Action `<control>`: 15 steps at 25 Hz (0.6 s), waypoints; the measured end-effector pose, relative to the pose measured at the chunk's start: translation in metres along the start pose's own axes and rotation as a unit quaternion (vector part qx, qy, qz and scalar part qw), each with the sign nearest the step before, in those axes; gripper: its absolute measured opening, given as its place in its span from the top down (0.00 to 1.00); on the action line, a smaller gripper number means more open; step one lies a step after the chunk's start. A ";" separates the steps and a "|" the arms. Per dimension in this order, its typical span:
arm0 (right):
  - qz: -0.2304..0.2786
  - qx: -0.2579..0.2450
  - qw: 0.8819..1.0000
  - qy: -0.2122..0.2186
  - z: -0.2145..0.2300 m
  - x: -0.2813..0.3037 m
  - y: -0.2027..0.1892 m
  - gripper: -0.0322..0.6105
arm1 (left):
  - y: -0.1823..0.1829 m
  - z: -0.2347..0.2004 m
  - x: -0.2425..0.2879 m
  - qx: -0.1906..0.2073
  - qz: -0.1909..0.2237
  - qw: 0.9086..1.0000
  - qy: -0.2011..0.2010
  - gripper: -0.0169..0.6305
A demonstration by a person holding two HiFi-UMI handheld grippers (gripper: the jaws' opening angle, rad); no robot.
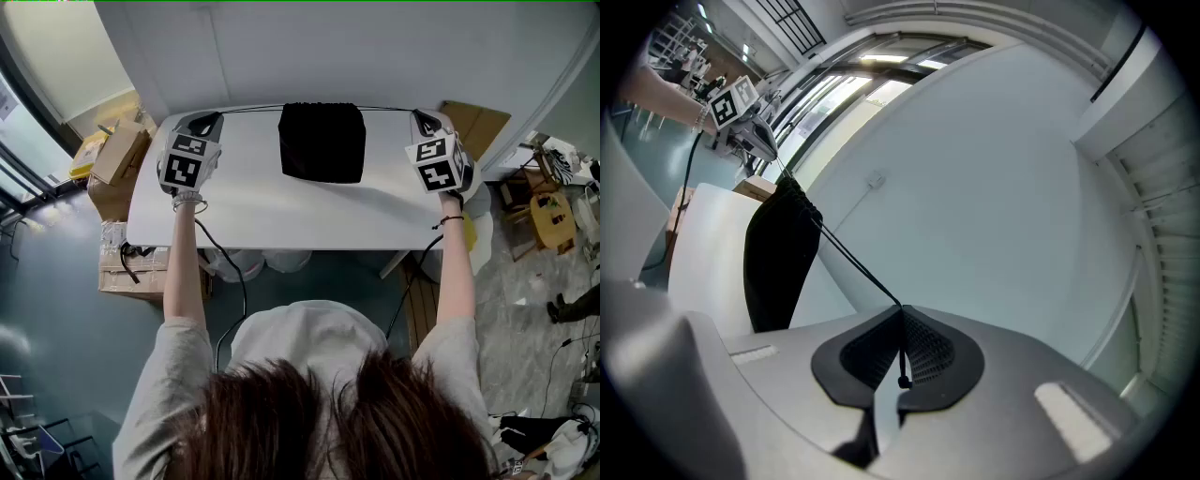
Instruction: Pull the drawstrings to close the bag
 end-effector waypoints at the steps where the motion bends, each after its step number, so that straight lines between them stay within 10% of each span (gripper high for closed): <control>1: 0.000 0.001 1.000 0.000 0.000 0.000 0.000 0.93 | 0.000 0.000 0.000 0.000 0.000 1.000 0.000 0.97; 15: 0.002 0.002 1.000 -0.002 0.001 0.004 -0.004 0.93 | -0.001 -0.001 0.005 -0.006 0.001 1.000 0.000 0.97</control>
Point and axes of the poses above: the fingertips, and each gripper's own axes: x forward along the fingers, z to its right, y out of its top, the point moved 5 cm from there along -x, backward along the fingers, and after that the axes turned 7 degrees about y, right-handed, at the moved point
